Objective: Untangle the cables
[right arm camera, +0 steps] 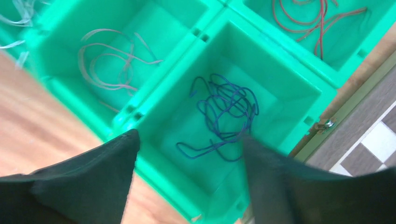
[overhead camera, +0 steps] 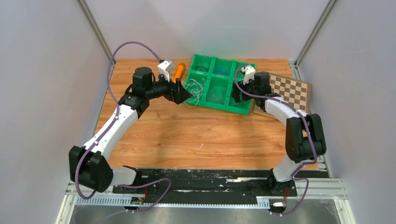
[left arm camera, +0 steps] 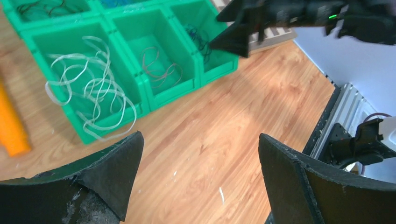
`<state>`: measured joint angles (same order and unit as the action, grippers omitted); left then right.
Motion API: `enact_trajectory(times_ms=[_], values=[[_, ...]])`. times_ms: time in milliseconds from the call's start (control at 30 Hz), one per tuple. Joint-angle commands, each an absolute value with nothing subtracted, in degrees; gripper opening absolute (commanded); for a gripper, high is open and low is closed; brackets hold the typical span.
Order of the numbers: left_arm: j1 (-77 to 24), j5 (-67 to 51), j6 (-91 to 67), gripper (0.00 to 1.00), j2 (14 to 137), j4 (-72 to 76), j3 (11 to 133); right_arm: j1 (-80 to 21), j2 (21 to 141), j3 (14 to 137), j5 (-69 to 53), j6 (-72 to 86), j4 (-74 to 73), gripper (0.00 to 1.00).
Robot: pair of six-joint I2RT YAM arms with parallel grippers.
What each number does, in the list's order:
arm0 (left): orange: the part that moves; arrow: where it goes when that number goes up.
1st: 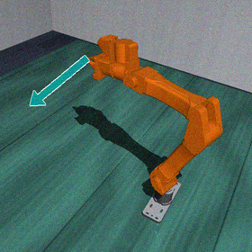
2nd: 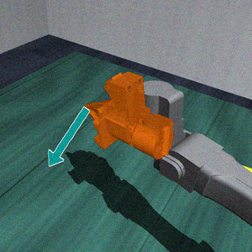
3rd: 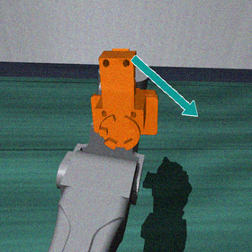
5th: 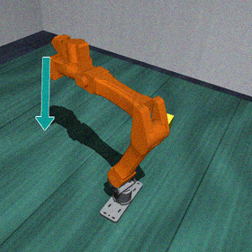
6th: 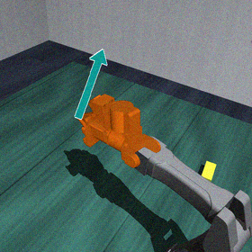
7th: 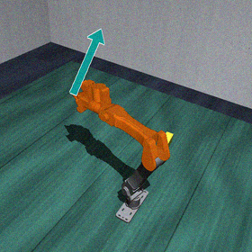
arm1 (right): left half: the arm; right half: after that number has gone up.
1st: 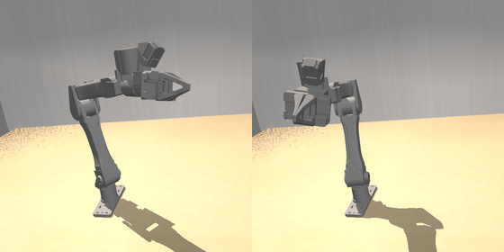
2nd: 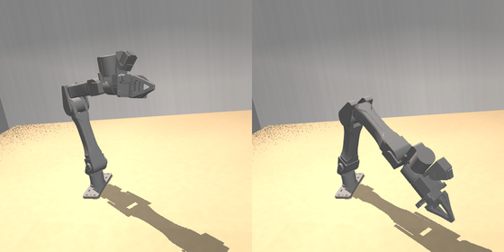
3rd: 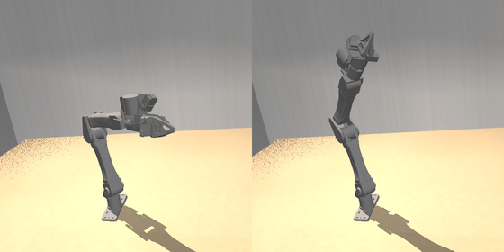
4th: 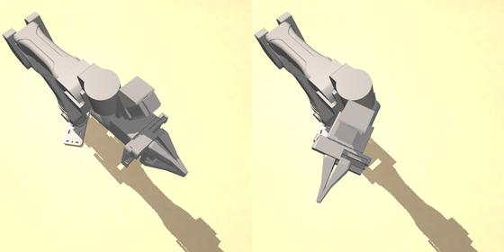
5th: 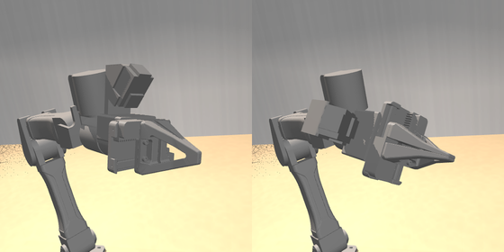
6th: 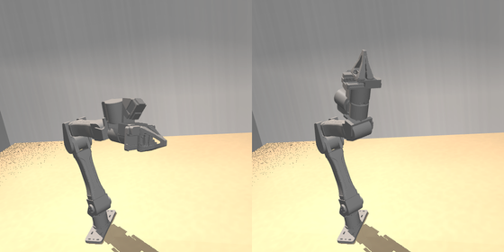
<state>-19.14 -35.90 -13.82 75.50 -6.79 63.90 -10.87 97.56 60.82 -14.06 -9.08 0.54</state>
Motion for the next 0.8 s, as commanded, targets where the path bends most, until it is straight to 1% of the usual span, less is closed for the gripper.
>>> enact_trajectory(times_ms=[0, 33, 67, 100, 133, 167, 200, 267, 367, 433, 500, 567, 667, 767], values=[[-14.6, -36.69, -11.87, 1.0, 72.06, -17.75, 67.57, -11.34, 85.93, 64.14, -20.3, -7.1, -7.03, 0.93], [-12.31, -37.15, -12.13, 1.0, 72.06, -21.22, 68.15, -11.29, 83.84, 64.54, -20.46, -7.18, -8.36, 0.99], [-11.12, -37.46, -12.11, 1.0, 72.53, -23.22, 70.12, -11.13, 81.89, 64.86, -20.63, -7.31, -9.78, 1.0], [-9.04, -37.05, -11.55, 1.0, 73.18, -28.48, 71.49, -10.84, 80.03, 64.94, -20.68, -7.52, -10.98, 1.0], [-8.12, -35.48, -9.1, 1.0, 74.85, -35.42, 75.4, -10.42, 78.21, 64.95, -20.84, -7.6, -12.14, 1.0], [-6.45, -34.22, -7.58, 1.0, 76.1, -38.94, 77.69, -9.65, 76.64, 64.75, -21.27, -7.59, -13.16, 1.0], [-5.68, -30.81, -5.52, 1.0, 78.42, -44.67, 81.36, -8.55, 75.06, 64.44, -21.84, -7.45, -14.03, 1.0], [-2.75, -27.97, -3.72, 1.0, 80.63, -49.52, 84.17, -5.48, 72.57, 63.01, -22.77, -6.48, -15.63, 1.0], [2.71, -26.4, -1.98, 1.0, 81.22, -50.07, 82.43, 1.41, 70.33, 60.33, -25.37, -4.7, -18.68, 1.0], [4.01, -23.0, -0.82, 1.0, 79.84, -48.34, 78.43, 4.52, 68.58, 57.01, -26.03, -6.67, -20.29, 1.0], [4.17, -18.83, -0.42, 1.0, 78.75, -47.01, 74.08, 5.08, 64.76, 52.87, -24.94, -8.88, -21.18, 1.0], [4.15, -17.19, -1.41, 1.0, 77.79, -46.69, 71.44, 5.02, 61.46, 49.18, -26.67, -9.45, -21.71, 1.0], [4.13, -16.92, -2.61, 1.0, 76.46, -45.82, 67.97, 5.07, 59.09, 45.16, -28.07, -7.8, -21.8, 1.0], [4.03, -19.55, -2.54, 1.0, 75.54, -45.89, 66.45, 5.09, 57.86, 43.39, -29.26, -7.9, -21.71, 1.0]])
